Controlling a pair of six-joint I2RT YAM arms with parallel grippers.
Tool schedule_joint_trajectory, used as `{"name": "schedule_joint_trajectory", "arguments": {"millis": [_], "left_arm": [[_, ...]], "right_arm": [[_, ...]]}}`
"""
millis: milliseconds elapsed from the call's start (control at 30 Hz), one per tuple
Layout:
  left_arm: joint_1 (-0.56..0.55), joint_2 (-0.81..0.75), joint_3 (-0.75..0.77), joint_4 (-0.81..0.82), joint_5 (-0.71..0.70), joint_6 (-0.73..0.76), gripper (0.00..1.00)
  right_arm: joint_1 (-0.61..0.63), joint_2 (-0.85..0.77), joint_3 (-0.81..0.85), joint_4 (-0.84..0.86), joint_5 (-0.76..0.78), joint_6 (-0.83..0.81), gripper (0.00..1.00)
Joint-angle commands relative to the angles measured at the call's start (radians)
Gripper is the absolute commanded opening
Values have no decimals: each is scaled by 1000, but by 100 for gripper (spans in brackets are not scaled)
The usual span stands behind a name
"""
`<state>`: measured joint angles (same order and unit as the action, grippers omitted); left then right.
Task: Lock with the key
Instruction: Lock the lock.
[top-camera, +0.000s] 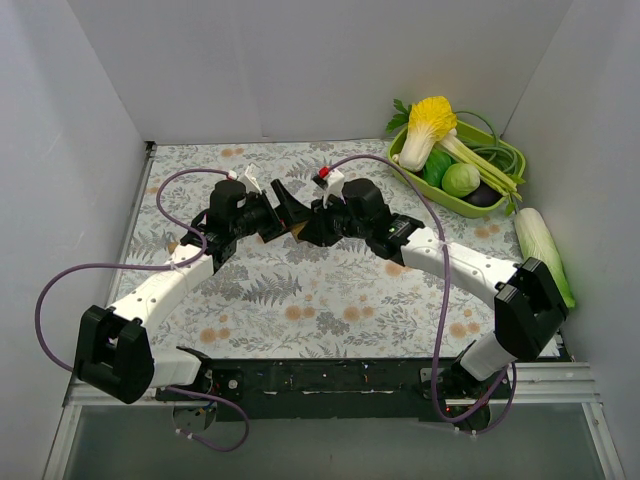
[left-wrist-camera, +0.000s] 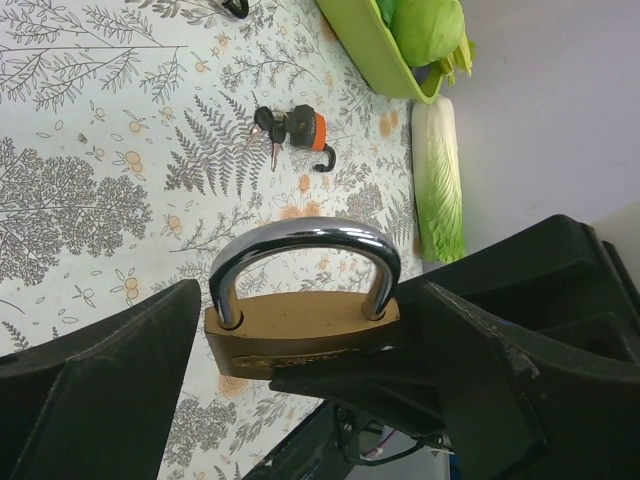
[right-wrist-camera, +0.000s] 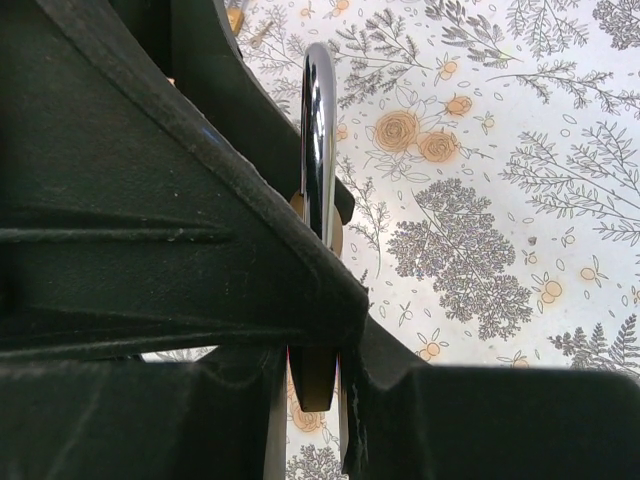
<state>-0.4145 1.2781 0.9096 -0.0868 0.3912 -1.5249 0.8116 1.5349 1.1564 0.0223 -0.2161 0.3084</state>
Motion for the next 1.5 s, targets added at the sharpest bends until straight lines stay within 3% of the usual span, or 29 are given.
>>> {"name": "schedule_joint_trajectory", "arguments": {"millis": [0, 200, 433, 567, 600, 700, 733, 800, 833, 867, 1000, 1067, 1233, 1467], "left_arm": [[-7, -11, 18, 2, -18, -20, 88], [-24, -3, 17, 19, -9, -63, 76], [-29, 1, -1, 10, -17, -92, 79], [-29, 0, 6, 12, -15, -87, 61], [-29, 1, 9, 12, -15, -81, 50], [-29, 3, 9, 13, -15, -87, 32], [-29, 1, 6, 15, -15, -90, 18], [-3, -2, 0, 25, 4, -119, 1], [12, -3, -3, 30, 15, -130, 0], [29, -6, -8, 50, 32, -139, 0], [92, -19, -8, 114, 93, -165, 0], [94, -22, -6, 137, 106, -176, 0], [94, -17, -8, 131, 113, -205, 0], [102, -10, 2, 134, 112, -244, 0]], "right_arm": [[21, -16, 92, 103, 56, -12, 1], [32, -4, 106, 99, 93, -12, 1], [34, -2, 104, 105, 110, -14, 1], [34, -4, 97, 100, 115, -18, 1], [34, -2, 95, 100, 118, -20, 1], [34, 2, 97, 106, 107, -20, 1], [34, 4, 97, 113, 74, -20, 7], [29, 4, 92, 110, 49, -22, 31], [18, -2, 88, 107, 14, -20, 52], [8, -5, 83, 104, -12, -17, 59], [-38, -32, 32, 88, -117, -17, 70], [-45, -47, 0, 87, -143, -40, 70], [-43, -39, -37, 137, -175, -48, 52], [-32, -9, -9, 142, -137, -60, 35]]}}
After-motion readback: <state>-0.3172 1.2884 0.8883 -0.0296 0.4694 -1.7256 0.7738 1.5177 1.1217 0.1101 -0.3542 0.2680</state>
